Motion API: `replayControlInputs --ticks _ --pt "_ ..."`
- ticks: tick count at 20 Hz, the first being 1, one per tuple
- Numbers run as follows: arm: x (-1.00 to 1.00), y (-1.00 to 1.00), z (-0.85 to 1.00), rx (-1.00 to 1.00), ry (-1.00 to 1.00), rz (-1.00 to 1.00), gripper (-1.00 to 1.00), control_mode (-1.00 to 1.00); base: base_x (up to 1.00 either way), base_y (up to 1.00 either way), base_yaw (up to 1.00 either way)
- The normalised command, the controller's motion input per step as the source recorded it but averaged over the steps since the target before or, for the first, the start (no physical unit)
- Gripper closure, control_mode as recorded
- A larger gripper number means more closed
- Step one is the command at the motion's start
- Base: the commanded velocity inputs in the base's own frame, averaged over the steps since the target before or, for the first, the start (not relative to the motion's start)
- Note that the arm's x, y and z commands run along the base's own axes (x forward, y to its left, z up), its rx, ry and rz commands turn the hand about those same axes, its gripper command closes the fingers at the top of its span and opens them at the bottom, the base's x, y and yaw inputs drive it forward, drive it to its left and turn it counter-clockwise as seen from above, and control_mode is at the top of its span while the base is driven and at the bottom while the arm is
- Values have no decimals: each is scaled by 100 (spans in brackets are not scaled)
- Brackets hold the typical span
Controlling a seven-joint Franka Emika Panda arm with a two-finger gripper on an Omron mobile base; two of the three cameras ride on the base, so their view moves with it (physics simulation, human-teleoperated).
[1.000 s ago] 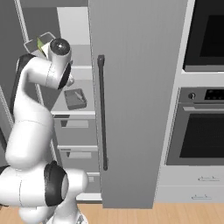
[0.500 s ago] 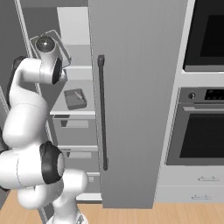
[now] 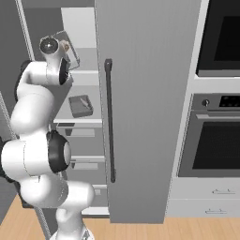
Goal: Take the meat container that has the fish and place it on the second highest rack of the freezer. Then take the vegetable container that has the garlic and corn and place it on the highest rack of the freezer.
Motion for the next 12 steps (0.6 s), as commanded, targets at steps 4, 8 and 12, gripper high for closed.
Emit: replayControlInputs --ticks 4,8,12 --pt "43 9 0 3 0 -3 100 -100 0 0 0" --pt "33 11 -1 3 0 -3 100 -100 0 0 0" --pt "40 7 -9 4 0 -2 100 -100 0 0 0"
